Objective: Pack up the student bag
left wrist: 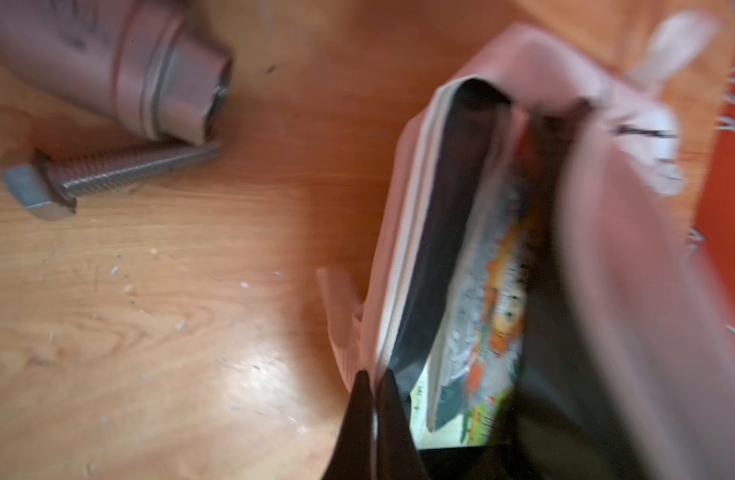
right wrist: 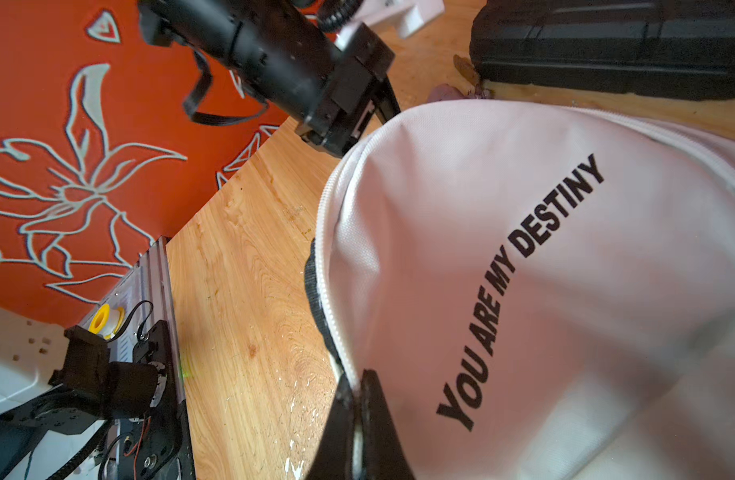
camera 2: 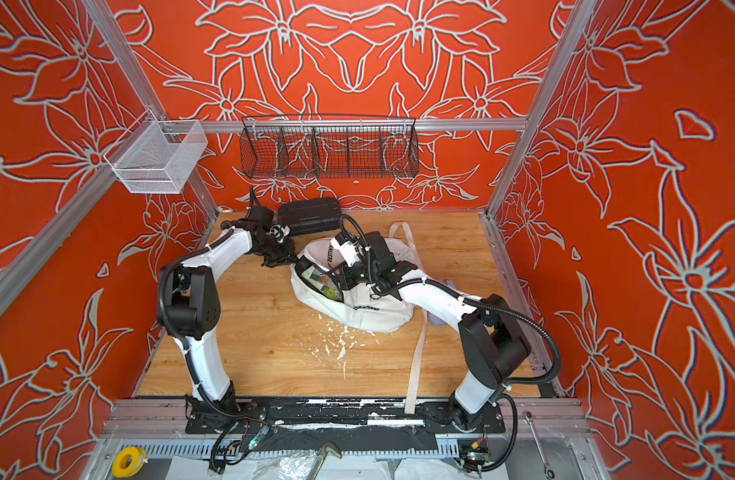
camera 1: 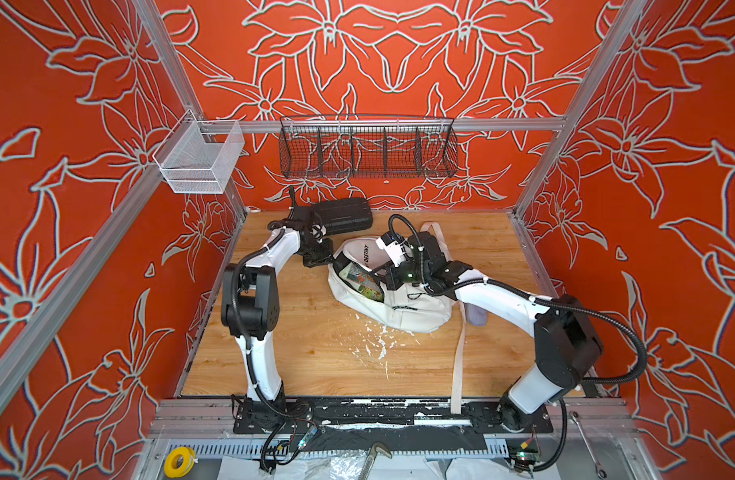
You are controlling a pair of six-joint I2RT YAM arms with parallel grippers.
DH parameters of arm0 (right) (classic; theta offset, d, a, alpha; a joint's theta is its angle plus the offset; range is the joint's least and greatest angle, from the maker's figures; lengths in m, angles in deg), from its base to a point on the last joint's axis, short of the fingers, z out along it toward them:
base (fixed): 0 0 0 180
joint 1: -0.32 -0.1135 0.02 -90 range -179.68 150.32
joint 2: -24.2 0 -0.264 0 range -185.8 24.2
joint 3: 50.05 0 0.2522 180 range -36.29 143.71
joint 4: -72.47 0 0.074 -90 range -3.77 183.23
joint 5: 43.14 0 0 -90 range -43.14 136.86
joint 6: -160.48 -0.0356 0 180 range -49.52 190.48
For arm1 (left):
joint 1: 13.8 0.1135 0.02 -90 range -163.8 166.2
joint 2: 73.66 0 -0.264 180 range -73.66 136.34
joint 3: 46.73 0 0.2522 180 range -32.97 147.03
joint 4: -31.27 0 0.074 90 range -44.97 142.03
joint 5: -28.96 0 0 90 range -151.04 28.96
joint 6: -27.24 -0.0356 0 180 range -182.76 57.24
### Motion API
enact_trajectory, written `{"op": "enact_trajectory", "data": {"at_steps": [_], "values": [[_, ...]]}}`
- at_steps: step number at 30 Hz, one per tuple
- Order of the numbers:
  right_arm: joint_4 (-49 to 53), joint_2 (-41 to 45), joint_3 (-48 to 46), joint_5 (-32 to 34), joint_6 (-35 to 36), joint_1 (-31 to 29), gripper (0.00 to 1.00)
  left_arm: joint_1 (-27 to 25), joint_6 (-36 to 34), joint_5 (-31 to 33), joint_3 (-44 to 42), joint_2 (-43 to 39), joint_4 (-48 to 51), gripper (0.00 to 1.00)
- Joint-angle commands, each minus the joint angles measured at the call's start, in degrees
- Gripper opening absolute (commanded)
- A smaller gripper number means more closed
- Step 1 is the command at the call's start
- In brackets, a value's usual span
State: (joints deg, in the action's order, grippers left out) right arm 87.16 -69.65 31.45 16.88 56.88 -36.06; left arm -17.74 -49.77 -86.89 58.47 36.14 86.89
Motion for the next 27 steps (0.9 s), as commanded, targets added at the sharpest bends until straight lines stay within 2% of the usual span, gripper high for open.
{"op": "enact_trajectory", "data": {"at_steps": [1, 4, 6, 10, 13, 15, 18, 20, 23, 26, 27], "values": [[-1.71, 2.08, 1.51, 4.61, -1.63, 0.38, 0.00, -1.88, 0.69, -2.61, 3.22, -8.33, -0.93, 0.00], [-10.54, 6.40, -1.82, 8.80, -5.88, 1.81, 0.00, -4.08, 0.73, -1.25, 5.57, -14.34, -2.57, 0.00], [-14.80, 8.08, -3.03, 8.74, -8.51, 3.37, 0.00, -5.37, 1.40, 0.04, 5.45, -17.63, -5.65, 0.00], [-19.99, 10.09, -3.32, 3.56, -6.48, 4.02, 0.00, -5.90, 3.52, -0.41, 6.15, -19.62, -8.74, 0.00], [-16.50, 8.92, -0.22, -2.35, -2.76, 3.43, 0.02, -6.07, 3.37, -1.93, 8.40, -19.10, -7.47, 0.00], [-9.58, 6.71, 3.51, -5.84, 2.19, 1.95, 0.08, -6.16, 3.24, -2.55, 8.75, -18.65, -7.27, 0.00], [0.46, 3.20, 7.63, -5.99, 8.69, -1.15, 0.23, -6.21, 2.74, -2.13, 9.01, -17.96, -5.14, 0.00], [-0.79, 2.77, 6.11, -5.28, 7.18, -1.00, 0.38, -6.17, 2.00, -0.75, 7.86, -18.25, -3.51, 0.00], [-6.58, 4.75, 2.63, -3.77, 5.18, 0.25, 0.51, -6.08, 1.02, 1.06, 3.29, -20.21, -2.89, 0.00], [-6.55, 5.40, 2.29, -2.23, 6.66, 1.19, 0.57, -5.58, 1.47, 1.46, -3.36, -22.80, -4.42, 0.00], [-5.72, 5.95, 2.47, 0.54, 7.26, 1.19, 0.58, -5.34, 1.89, 1.03, -5.55, -23.47, -5.26, 0.00]]}}
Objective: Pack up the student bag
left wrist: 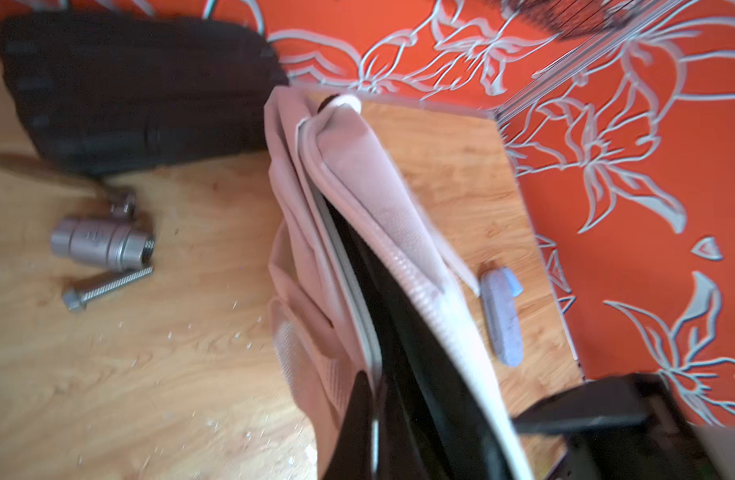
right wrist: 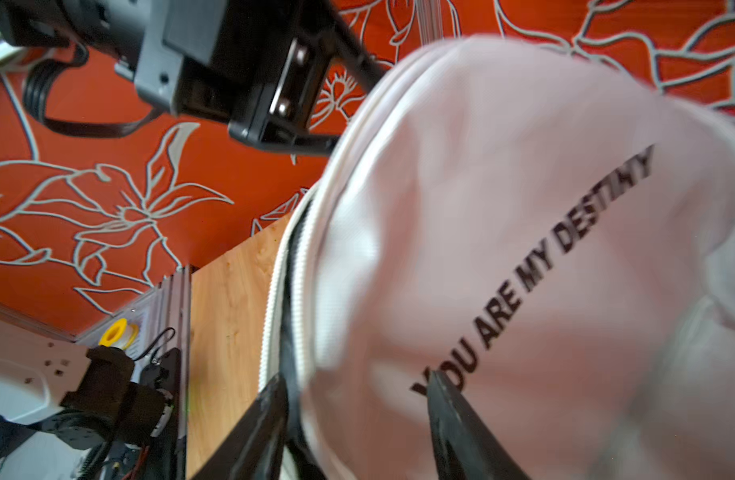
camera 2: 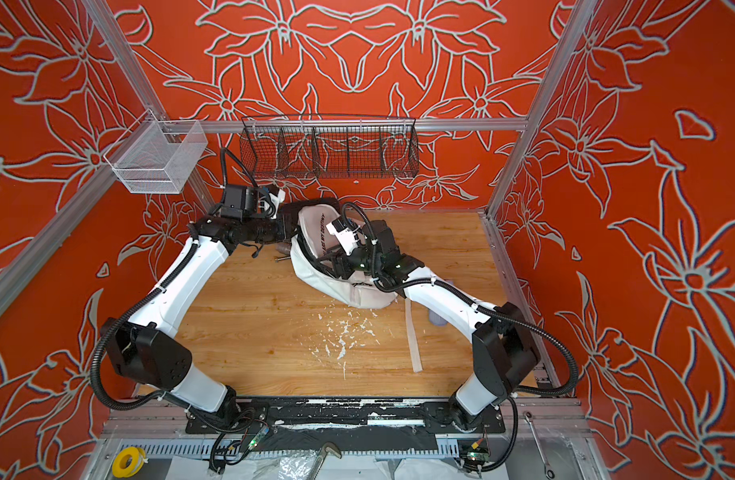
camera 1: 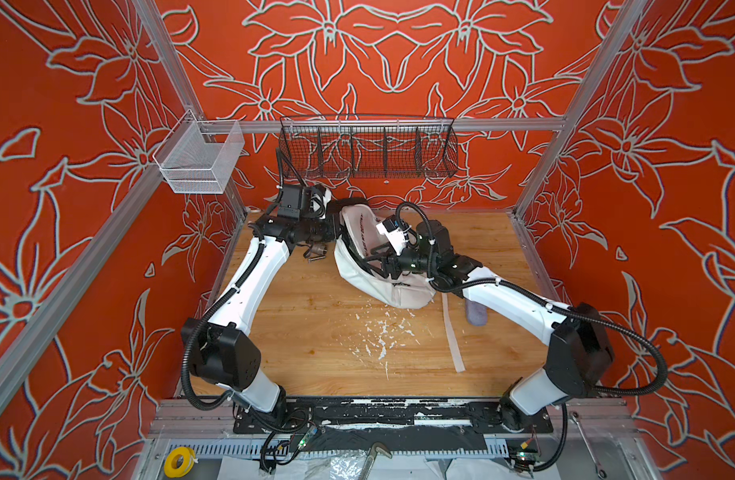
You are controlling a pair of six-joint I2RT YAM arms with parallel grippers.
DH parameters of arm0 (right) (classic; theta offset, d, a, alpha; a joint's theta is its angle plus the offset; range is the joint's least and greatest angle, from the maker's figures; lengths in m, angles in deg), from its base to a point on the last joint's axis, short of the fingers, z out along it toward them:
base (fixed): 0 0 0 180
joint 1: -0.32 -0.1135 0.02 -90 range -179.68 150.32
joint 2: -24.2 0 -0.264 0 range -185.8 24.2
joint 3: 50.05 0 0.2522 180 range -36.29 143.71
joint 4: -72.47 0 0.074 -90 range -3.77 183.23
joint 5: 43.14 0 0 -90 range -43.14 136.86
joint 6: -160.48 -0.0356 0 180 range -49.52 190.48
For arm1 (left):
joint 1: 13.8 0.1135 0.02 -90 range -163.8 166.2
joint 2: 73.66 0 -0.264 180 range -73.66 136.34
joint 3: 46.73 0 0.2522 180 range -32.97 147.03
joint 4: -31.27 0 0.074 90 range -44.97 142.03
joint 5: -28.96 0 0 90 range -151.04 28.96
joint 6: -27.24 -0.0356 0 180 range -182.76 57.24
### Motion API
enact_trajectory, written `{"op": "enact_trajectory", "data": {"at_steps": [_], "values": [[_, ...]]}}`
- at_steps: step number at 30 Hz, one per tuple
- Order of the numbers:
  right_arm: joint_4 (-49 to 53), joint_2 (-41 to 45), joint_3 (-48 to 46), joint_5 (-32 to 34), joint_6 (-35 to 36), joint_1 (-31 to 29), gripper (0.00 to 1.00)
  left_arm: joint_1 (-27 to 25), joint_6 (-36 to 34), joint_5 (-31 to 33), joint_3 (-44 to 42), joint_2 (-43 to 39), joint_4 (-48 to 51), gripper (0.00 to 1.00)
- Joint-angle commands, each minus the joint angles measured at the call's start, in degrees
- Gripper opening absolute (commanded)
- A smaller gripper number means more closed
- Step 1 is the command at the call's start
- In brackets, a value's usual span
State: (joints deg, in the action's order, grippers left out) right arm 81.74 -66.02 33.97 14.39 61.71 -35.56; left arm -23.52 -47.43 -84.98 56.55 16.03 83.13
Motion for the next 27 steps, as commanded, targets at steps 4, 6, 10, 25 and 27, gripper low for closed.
{"op": "enact_trajectory", "data": {"at_steps": [4, 6, 10, 25, 27], "values": [[-7.05, 4.10, -3.99, 14.52, 3.53, 0.85, 0.71, 0.67, 1.16, -1.67, -11.68, -5.12, -4.95, 0.00], [-2.01, 1.31, -0.60, 18.41, 4.40, 1.56, 0.72, 0.65, 2.41, -2.89, -14.32, -5.06, -6.32, 0.00], [11.49, -8.48, 9.36, 22.04, 1.61, 3.88, 0.71, 0.49, 3.19, -4.10, -18.06, -4.47, -6.73, 0.00], [27.94, -30.90, 26.20, 22.81, 2.69, 10.06, 0.69, 6.47, -7.13, 6.08, -13.71, 4.96, 6.46, 0.02], [28.31, -31.41, 26.74, 22.40, 3.28, 10.63, 0.69, 7.15, -7.87, 6.94, -12.23, 5.12, 6.98, 0.17]]}}
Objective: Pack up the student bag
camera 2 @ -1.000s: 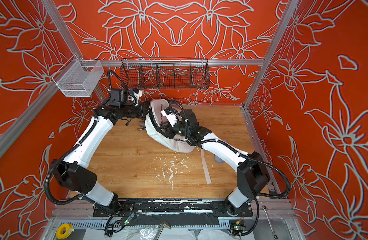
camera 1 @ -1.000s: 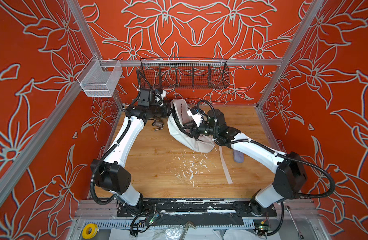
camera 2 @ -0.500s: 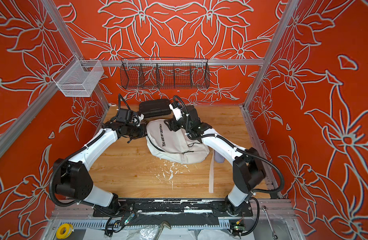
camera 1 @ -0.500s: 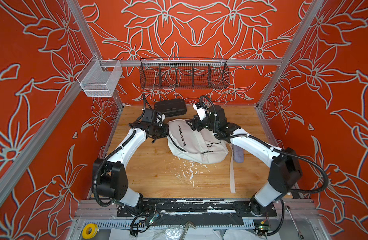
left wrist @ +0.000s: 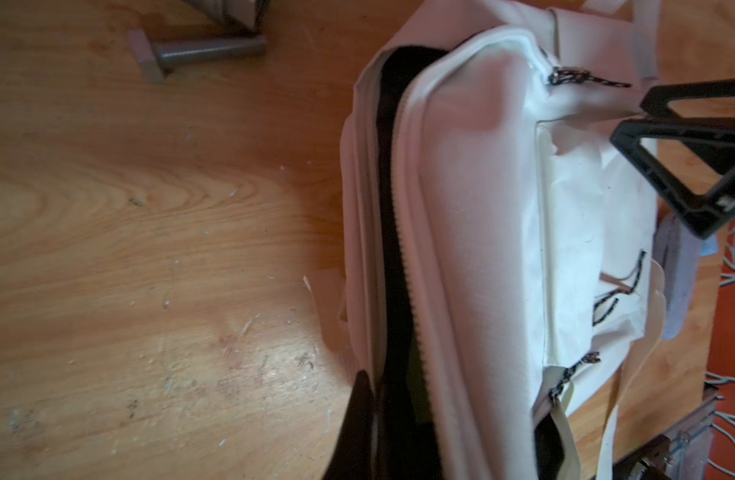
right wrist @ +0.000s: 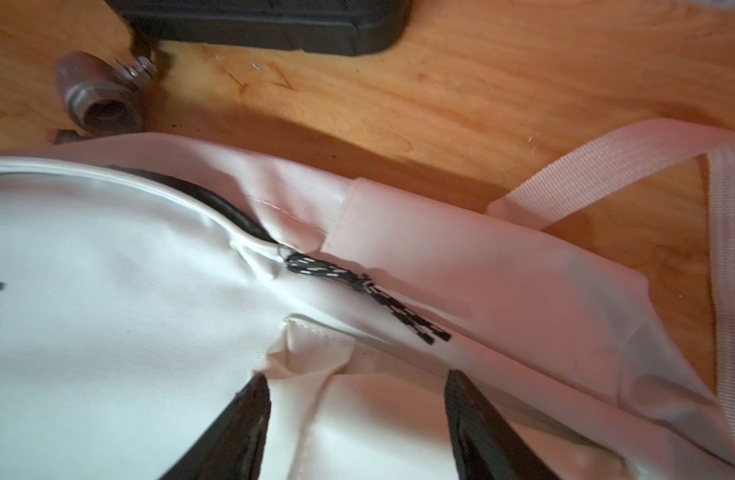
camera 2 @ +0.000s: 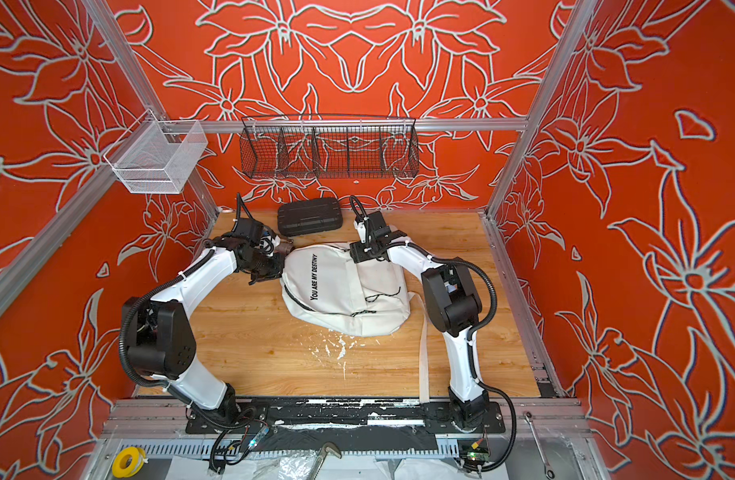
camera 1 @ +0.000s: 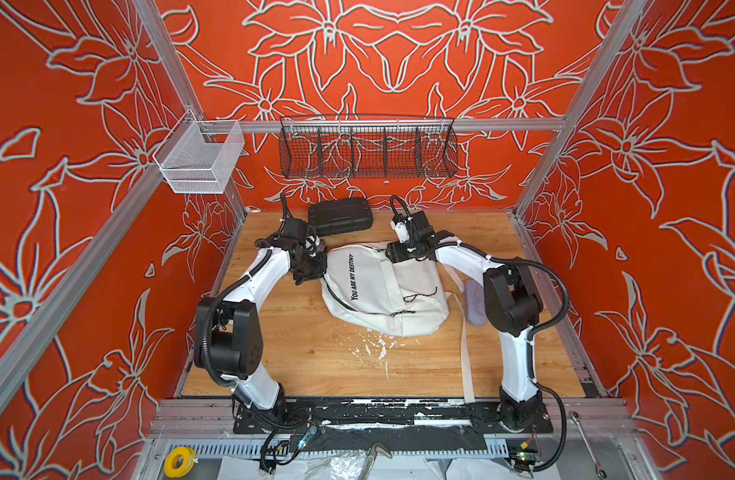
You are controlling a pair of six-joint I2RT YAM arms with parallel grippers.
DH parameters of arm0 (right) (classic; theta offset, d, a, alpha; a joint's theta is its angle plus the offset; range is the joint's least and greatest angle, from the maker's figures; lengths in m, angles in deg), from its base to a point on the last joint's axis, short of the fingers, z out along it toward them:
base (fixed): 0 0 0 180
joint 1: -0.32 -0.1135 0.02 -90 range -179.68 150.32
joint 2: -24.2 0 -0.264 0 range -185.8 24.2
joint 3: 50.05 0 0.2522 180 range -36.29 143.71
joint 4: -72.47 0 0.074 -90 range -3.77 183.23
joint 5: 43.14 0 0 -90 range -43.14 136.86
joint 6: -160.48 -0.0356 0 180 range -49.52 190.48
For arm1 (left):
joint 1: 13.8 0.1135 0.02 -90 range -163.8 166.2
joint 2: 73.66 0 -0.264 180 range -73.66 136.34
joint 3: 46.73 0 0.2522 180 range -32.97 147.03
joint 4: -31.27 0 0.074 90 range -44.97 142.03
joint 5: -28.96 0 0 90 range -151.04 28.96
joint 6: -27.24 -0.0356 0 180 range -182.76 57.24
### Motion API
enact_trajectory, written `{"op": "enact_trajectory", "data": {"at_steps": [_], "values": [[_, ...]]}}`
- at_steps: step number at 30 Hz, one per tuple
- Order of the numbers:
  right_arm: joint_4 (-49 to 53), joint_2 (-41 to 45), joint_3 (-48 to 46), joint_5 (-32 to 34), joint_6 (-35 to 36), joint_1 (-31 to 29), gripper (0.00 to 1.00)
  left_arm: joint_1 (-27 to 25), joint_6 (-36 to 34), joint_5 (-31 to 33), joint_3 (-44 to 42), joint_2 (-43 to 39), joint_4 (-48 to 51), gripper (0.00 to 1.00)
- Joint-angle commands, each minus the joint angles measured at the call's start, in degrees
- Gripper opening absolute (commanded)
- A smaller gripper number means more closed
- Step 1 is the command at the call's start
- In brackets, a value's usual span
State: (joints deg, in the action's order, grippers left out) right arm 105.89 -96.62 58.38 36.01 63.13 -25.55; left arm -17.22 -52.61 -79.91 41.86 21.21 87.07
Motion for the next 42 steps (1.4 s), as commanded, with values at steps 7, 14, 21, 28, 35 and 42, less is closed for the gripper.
{"op": "enact_trajectory", "data": {"at_steps": [7, 14, 21, 28, 35, 42], "values": [[8.01, -3.97, 7.88, -6.09, 5.73, 1.70, 0.67, 1.05, -6.76, 5.70, 12.99, 1.38, 7.64, 0.59], [12.66, -10.57, 16.42, -10.28, 5.97, 1.70, 0.64, -2.42, -8.13, 6.72, 21.75, 4.88, 8.27, 0.64], [15.56, -13.67, 20.52, -11.85, 5.39, 1.70, 0.50, -4.84, -8.58, 0.24, 27.85, 10.65, 5.46, 0.64], [16.51, -14.49, 22.33, -13.36, 5.30, 1.70, 0.20, -6.95, -10.91, -4.69, 36.42, 20.27, 4.25, 0.60], [14.85, -11.41, 23.09, -16.05, 5.42, 1.70, 0.01, -7.97, -14.76, -7.53, 39.75, 26.68, 2.03, 0.56], [13.60, -8.91, 23.18, -19.22, 5.60, 1.68, 0.00, -9.43, -21.60, -10.55, 35.91, 29.04, -5.36, 0.42]]}}
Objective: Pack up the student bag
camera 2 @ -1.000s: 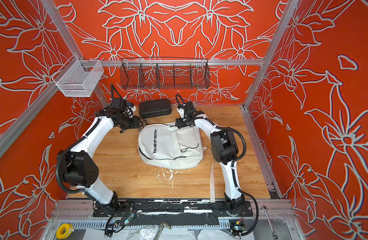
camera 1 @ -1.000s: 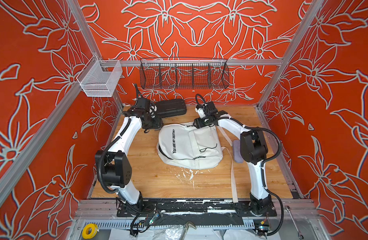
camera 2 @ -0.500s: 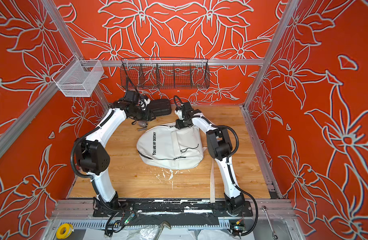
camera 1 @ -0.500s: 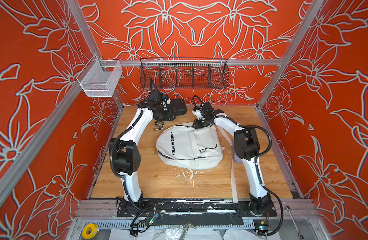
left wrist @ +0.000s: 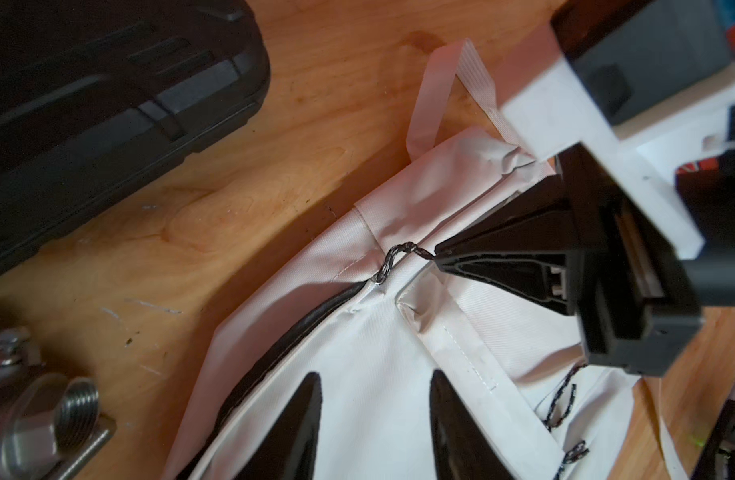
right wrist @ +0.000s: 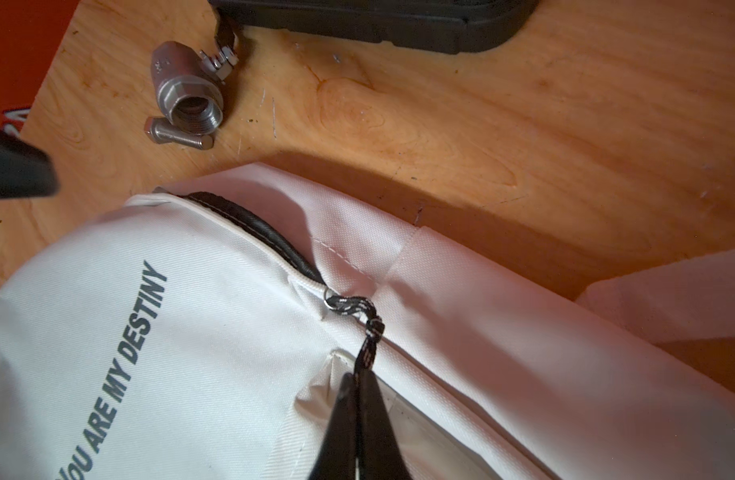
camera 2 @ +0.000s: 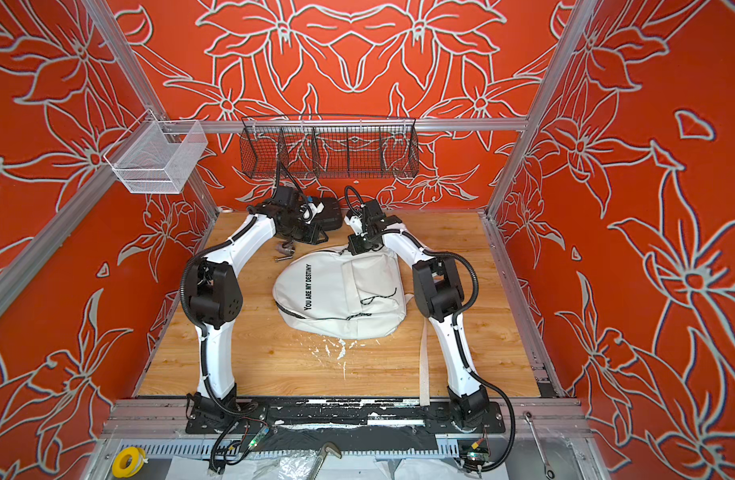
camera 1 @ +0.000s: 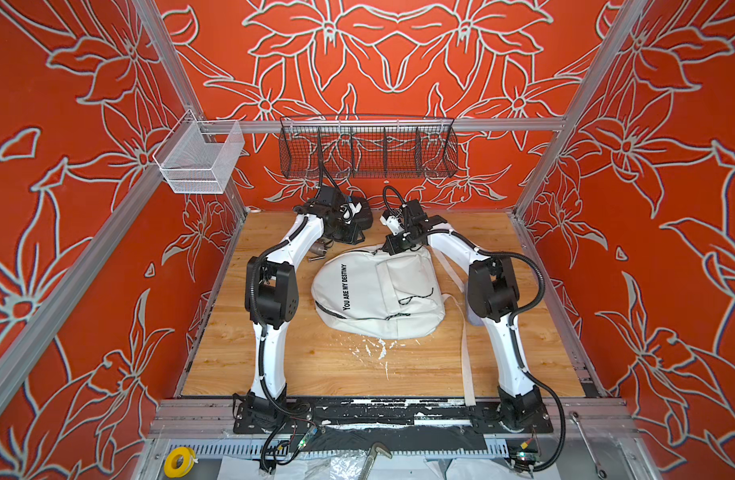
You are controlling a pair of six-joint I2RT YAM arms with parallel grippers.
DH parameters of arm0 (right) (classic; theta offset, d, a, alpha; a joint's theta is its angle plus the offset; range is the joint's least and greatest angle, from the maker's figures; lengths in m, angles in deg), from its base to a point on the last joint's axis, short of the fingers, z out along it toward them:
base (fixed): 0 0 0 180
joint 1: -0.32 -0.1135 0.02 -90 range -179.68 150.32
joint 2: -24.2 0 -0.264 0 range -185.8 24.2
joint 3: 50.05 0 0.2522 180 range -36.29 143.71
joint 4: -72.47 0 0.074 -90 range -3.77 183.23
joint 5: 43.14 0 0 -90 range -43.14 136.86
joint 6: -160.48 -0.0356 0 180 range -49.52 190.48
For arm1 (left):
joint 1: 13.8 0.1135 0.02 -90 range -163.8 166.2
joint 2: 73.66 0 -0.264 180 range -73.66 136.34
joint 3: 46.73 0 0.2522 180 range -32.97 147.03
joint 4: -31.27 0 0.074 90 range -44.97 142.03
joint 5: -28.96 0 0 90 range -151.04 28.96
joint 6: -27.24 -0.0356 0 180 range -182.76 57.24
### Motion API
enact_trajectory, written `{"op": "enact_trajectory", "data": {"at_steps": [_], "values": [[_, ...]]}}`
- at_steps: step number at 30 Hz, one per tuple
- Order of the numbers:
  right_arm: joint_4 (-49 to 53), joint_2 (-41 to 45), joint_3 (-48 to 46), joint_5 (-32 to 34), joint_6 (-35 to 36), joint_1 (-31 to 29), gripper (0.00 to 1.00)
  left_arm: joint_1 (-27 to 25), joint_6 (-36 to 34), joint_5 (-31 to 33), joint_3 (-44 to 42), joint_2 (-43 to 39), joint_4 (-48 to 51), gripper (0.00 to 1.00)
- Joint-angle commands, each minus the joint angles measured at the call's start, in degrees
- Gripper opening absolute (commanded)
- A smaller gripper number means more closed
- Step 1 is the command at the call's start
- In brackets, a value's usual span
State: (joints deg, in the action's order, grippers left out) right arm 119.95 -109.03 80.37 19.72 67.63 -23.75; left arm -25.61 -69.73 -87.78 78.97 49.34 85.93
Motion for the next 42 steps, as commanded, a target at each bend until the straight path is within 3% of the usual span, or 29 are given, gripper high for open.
{"op": "enact_trajectory", "data": {"at_steps": [1, 10, 18, 26, 32, 42], "values": [[-0.49, 3.74, 1.35, -3.51, 0.99, -0.09, 0.00, -1.44, -5.49, -3.19, -2.21, 0.77, -5.95, 0.42], [-0.73, 6.78, 1.03, -8.68, 0.14, -0.18, 0.00, -3.66, -11.95, -3.03, -15.30, -3.29, -21.95, 0.31], [5.26, 8.84, 0.83, -9.13, 2.76, -0.71, 0.00, -4.28, -18.70, -6.57, -29.14, -9.36, -37.96, 0.30], [8.61, 10.18, 1.44, -9.71, 3.31, -0.84, 0.00, -6.35, -21.98, -3.57, -40.56, -15.23, -52.00, 0.29], [11.94, 10.16, 3.29, -11.27, 4.08, -0.84, 0.00, -7.67, -24.32, 1.24, -42.89, -15.76, -57.28, 0.29], [13.88, 10.44, 4.07, -11.89, 4.39, -0.80, 0.00, -9.02, -23.48, 3.02, -41.42, -12.43, -63.45, 0.29]]}}
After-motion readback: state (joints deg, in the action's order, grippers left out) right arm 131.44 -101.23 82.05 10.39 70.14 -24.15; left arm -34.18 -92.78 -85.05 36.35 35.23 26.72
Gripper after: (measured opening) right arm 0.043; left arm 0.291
